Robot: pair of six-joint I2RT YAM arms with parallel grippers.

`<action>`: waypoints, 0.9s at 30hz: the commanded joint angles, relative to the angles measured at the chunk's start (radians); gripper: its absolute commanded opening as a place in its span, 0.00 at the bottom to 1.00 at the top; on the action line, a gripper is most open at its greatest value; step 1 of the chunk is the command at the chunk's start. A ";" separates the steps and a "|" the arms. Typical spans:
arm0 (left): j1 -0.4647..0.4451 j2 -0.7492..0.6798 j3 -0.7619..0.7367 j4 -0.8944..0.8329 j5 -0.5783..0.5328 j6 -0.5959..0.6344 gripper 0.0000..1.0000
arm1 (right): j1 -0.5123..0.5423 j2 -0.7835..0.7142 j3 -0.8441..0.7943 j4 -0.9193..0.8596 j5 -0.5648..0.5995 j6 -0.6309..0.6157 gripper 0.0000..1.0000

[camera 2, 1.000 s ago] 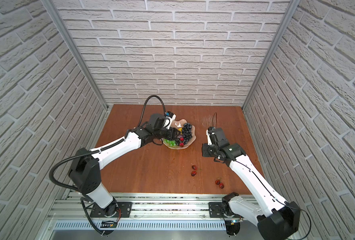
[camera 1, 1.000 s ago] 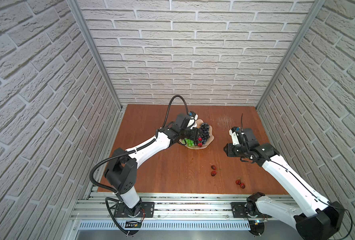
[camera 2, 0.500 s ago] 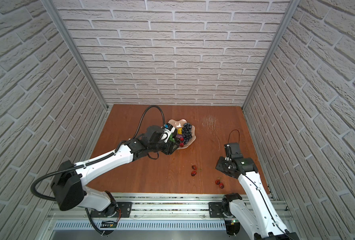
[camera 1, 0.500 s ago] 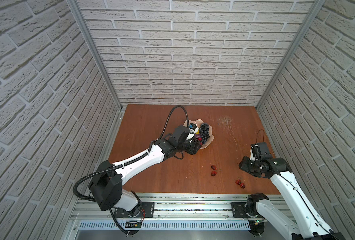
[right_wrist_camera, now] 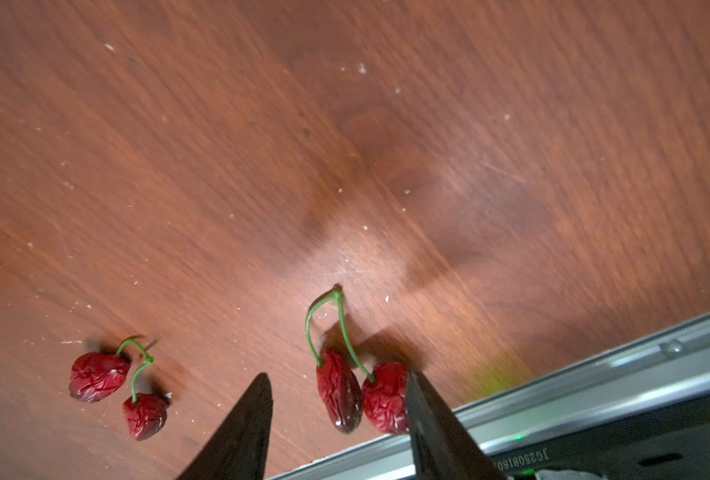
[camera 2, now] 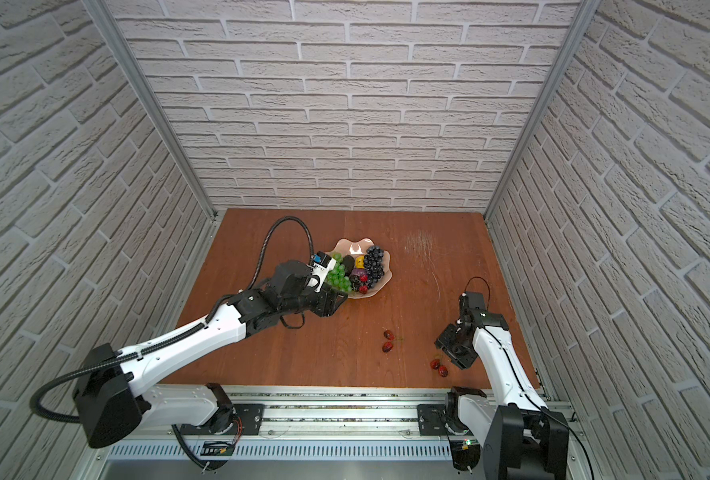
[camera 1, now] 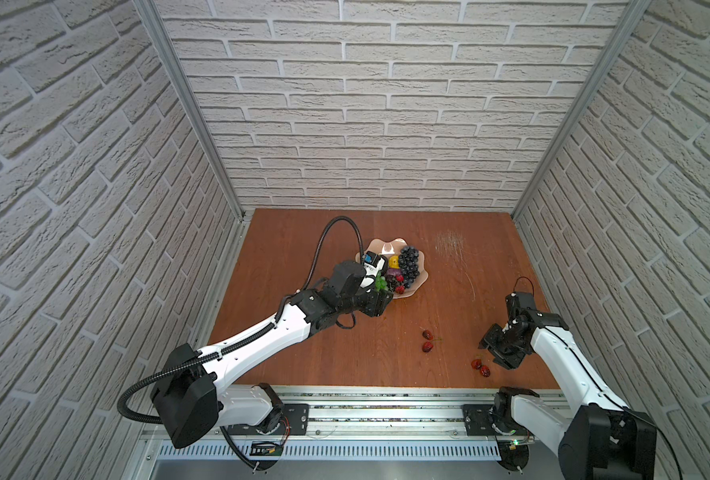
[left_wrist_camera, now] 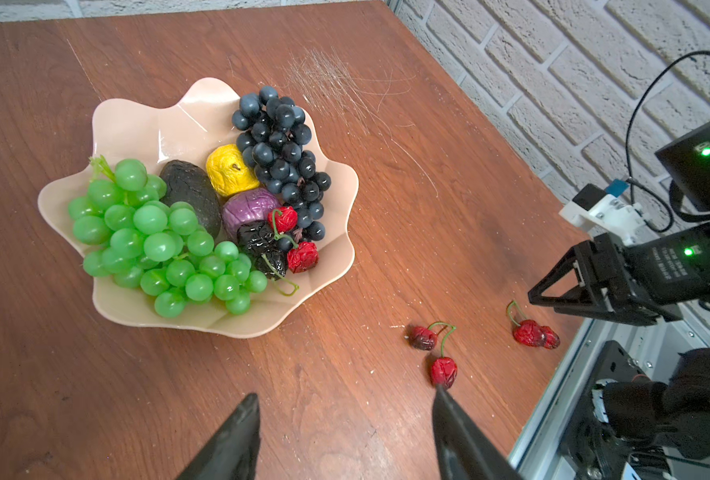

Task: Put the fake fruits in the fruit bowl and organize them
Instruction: 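Move the right gripper down to the cherry pair nearest the robot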

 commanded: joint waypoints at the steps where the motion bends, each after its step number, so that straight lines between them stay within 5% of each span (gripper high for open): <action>1: 0.005 -0.017 -0.010 0.037 -0.013 -0.004 0.65 | -0.013 0.004 -0.016 0.039 0.022 0.034 0.55; 16: 0.016 0.012 0.003 -0.007 -0.005 -0.024 0.66 | -0.062 0.164 -0.094 0.222 -0.093 -0.013 0.53; 27: 0.019 0.081 0.056 -0.062 -0.012 -0.015 0.66 | -0.062 0.219 -0.125 0.289 -0.197 -0.058 0.26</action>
